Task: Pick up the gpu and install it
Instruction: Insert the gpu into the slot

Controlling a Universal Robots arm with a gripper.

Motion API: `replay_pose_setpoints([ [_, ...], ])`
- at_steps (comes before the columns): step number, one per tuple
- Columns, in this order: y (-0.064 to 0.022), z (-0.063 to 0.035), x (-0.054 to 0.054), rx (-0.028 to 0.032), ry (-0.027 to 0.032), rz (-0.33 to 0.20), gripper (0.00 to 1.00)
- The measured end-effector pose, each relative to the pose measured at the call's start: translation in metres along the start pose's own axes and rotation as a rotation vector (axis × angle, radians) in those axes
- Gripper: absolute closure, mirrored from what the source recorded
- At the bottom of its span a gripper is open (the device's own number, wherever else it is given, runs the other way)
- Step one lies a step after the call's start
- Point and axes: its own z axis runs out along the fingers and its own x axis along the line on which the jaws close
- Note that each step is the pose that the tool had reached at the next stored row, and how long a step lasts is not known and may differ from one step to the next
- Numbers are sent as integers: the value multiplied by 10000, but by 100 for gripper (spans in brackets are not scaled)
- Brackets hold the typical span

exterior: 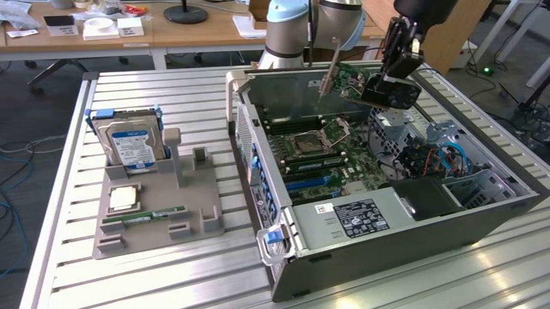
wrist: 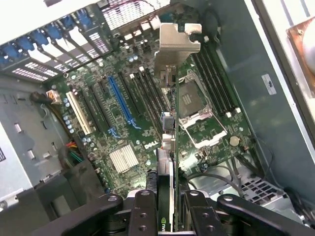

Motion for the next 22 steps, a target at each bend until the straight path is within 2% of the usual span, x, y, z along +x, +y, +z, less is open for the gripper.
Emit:
replay_pose_setpoints([
  [22,0,0,0,-73,119,-2601,74],
])
